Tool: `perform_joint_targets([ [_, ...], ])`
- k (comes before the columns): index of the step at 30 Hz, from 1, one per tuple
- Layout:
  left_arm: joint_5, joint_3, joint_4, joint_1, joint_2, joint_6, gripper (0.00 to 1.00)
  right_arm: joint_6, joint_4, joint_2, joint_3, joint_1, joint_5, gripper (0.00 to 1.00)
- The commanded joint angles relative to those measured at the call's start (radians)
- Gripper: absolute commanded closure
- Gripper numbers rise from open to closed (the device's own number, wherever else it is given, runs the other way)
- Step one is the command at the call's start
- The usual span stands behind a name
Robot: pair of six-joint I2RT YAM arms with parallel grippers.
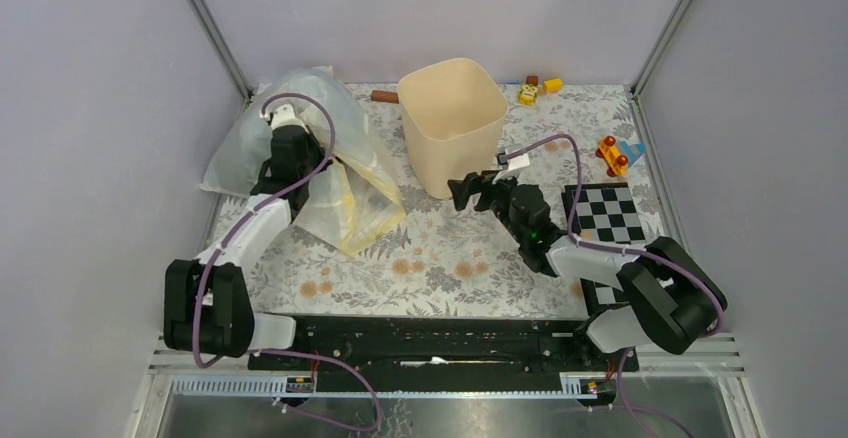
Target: Put the trash bags into the trash bin
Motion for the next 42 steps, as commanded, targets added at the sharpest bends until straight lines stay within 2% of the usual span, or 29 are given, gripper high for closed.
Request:
perform_joint_targets([
  [1,-0.012,0.111,-0.282,-0.006,-0.089,-0.014,1.00,-0.097,0.083,-0.039,0.002,0.085,-0.034,0.00],
  [7,-0.026,0.187,-0.566,-0.049,-0.178,0.004,1.00,-0.171,0.089,-0.016,0.029,0.169,-0.068,0.03],
  [11,0.038,0.290,-0.743,-0.075,-0.188,0.017,1.00,-0.190,0.062,-0.020,0.077,0.227,-0.134,0.05],
  [18,-0.038,0.501,-1.045,-0.230,-0.160,0.032,1.00,-0.181,-0.089,0.048,0.242,0.334,-0.110,0.06],
  [23,-0.071,0.598,-1.253,-0.266,-0.127,0.041,1.00,-0.183,-0.083,0.102,0.282,0.396,-0.092,0.14],
  [25,-0.120,0.630,-1.333,-0.287,-0.116,0.026,1.00,-0.195,-0.116,0.139,0.327,0.425,-0.066,0.20],
  [27,-0.197,0.654,-1.404,-0.302,-0.119,-0.002,1.00,-0.169,-0.124,0.176,0.372,0.440,-0.051,0.32],
  [31,-0.337,0.659,-1.463,-0.304,-0.131,-0.031,1.00,-0.076,-0.085,0.260,0.434,0.447,-0.035,0.54],
  [33,-0.371,0.658,-1.469,-0.304,-0.133,-0.035,1.00,-0.040,-0.084,0.319,0.481,0.452,-0.014,0.61],
  [39,-0.416,0.698,-1.463,-0.304,-0.152,-0.021,1.00,0.066,-0.064,0.501,0.647,0.453,0.020,0.61],
  [42,-0.392,0.717,-1.428,-0.304,-0.175,0.016,1.00,0.122,-0.066,0.580,0.733,0.453,0.068,0.59],
])
